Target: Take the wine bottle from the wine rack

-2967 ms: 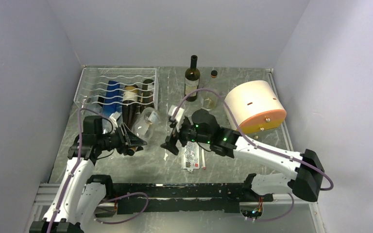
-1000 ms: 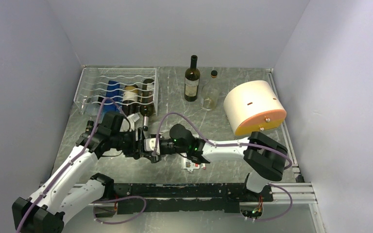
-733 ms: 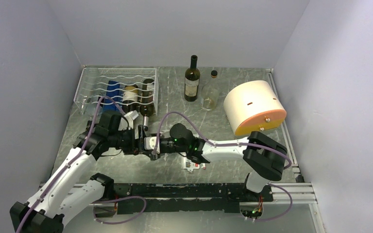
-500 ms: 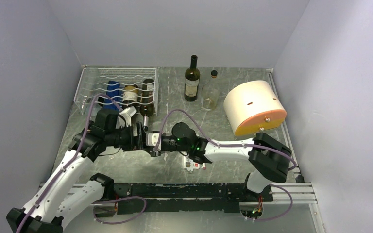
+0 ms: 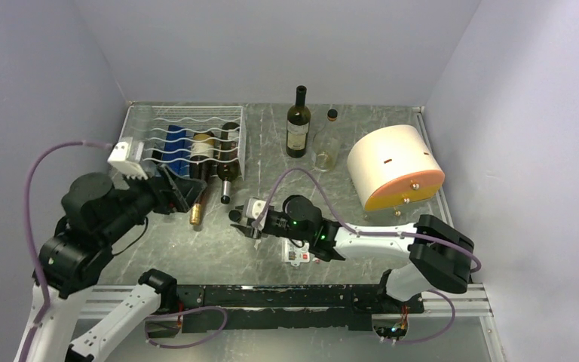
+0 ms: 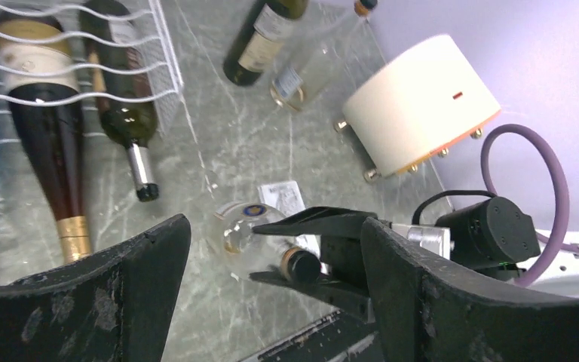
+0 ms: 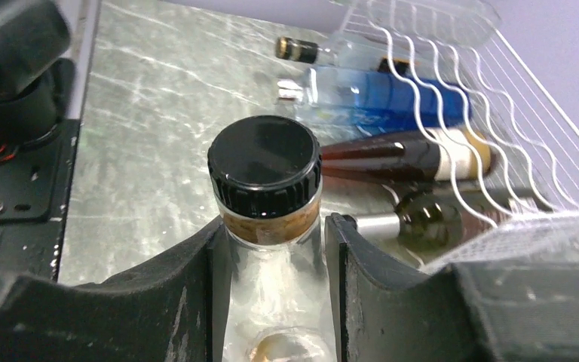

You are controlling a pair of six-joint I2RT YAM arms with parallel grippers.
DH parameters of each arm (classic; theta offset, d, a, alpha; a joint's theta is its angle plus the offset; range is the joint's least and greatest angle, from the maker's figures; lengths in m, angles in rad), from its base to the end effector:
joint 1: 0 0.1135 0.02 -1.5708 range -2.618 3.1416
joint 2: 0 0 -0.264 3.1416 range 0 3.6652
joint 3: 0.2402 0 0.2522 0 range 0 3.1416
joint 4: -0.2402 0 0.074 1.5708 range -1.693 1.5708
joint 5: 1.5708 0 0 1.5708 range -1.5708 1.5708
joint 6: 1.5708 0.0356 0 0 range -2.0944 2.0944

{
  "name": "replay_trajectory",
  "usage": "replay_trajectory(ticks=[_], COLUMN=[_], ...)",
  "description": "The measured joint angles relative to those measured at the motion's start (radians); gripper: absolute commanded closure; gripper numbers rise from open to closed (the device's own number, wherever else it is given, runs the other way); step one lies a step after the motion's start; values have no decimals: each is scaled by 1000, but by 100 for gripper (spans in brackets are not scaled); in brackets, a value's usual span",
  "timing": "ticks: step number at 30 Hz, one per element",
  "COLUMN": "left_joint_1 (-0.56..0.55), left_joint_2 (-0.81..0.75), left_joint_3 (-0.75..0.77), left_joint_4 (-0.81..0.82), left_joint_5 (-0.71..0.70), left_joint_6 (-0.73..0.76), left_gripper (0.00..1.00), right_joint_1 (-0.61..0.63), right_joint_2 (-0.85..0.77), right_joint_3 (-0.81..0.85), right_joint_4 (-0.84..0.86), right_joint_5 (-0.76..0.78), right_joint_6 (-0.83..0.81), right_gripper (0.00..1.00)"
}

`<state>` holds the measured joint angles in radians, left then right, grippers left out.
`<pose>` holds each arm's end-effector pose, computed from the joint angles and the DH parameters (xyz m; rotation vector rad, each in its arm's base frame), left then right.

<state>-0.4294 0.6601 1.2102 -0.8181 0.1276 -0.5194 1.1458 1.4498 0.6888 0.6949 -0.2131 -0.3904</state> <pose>0.0839 -0.0434 0.4256 0.0070 1.9090 -0.7724 0.1232 0.2905 0.2429 -1.2888 1.0920 0.7473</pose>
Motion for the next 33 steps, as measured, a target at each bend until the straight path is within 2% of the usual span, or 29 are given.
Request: replay_trajectory(ticks=[5,13,20,27,33], left_joint_1=[0,0,0,0,0], left_joint_2=[-134,-247,-277,-290,-316], left_joint_3=[-103,-286,-322,-371,-381], left_joint_4=[31,45,71,93,111], left_joint_5=[-91,-151,-203,-214,-235], left_joint_6=[0,3,16,16,16], left_gripper=[12,12,13,14,17], right_joint_1=[-41,-237,-351,-433,-487], right_joint_2=[-24,-32,7,100,189], right_joint_3=[-4,80,162,189,282], right_joint_4=[-7,-159,-201,-127,-118], right_joint_5=[119,207,264,297,306], right_joint_6=[110,358,375,360,351], right_gripper=[100,100,100,100,100])
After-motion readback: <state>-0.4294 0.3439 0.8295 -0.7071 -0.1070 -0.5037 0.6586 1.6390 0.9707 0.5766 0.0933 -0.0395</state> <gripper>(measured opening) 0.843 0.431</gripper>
